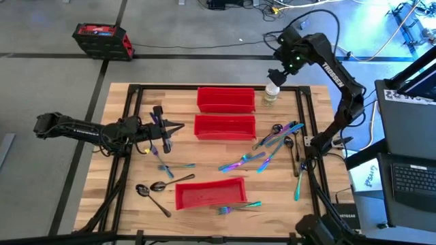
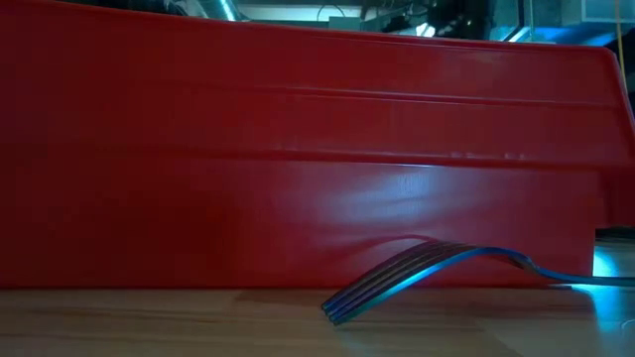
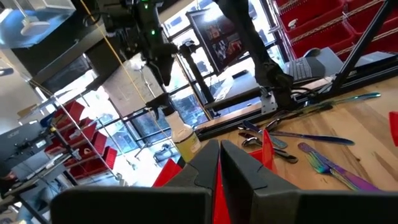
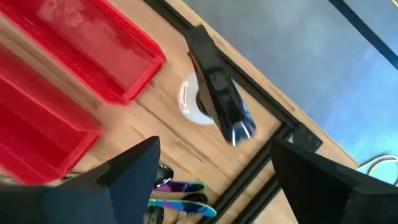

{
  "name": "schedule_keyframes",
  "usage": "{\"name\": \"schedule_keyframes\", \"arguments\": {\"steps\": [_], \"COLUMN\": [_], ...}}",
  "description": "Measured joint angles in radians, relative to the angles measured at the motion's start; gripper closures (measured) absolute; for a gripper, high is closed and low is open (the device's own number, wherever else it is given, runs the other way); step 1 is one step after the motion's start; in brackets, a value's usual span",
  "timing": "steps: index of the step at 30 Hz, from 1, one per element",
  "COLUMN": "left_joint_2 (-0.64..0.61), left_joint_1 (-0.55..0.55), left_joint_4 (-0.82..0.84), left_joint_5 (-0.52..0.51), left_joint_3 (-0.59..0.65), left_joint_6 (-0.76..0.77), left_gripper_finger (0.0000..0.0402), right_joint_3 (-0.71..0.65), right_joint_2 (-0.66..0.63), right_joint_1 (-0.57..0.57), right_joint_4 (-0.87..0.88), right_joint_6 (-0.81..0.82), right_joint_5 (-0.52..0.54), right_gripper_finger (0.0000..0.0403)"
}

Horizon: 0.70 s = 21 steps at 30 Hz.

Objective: Sort silverware
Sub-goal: Move the spray bottle to the top right of the table

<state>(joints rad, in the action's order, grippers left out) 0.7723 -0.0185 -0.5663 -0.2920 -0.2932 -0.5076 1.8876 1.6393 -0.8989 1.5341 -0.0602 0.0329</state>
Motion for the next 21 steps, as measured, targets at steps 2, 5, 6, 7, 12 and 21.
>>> {"name": "schedule_keyframes", "arguments": {"steps": [2, 5, 6, 7, 12, 21], "left_joint_2": [0.000, 0.000, 0.000, 0.000, 0.000, 0.000], "left_joint_1": [0.000, 0.000, 0.000, 0.000, 0.000, 0.000], "left_joint_4": [0.000, 0.000, 0.000, 0.001, 0.001, 0.002], "left_joint_5": [0.000, 0.000, 0.000, 0.000, 0.000, 0.000], "left_joint_3": [0.000, 0.000, 0.000, 0.000, 0.000, 0.000], "left_joint_6": [0.011, 0.028, 0.029, 0.029, 0.033, 0.034], "left_gripper_finger": [0.0400, 0.0400, 0.0400, 0.0400, 0.0400, 0.0400], "right_joint_3": [-0.022, -0.041, -0.047, -0.050, -0.050, -0.050], "right_joint_2": [0.004, 0.002, 0.003, 0.005, 0.028, 0.076], "right_joint_1": [0.000, 0.001, 0.001, 0.001, 0.000, -0.007], "right_joint_4": [-0.037, -0.105, -0.117, -0.125, -0.120, -0.106], "right_joint_6": [-0.007, -0.032, -0.044, -0.052, -0.080, -0.154], "right_joint_5": [0.002, 0.001, 0.005, 0.022, 0.089, 0.086], "right_gripper_finger": [0.0114, 0.0114, 0.0114, 0.0114, 0.0114, 0.0114]}}
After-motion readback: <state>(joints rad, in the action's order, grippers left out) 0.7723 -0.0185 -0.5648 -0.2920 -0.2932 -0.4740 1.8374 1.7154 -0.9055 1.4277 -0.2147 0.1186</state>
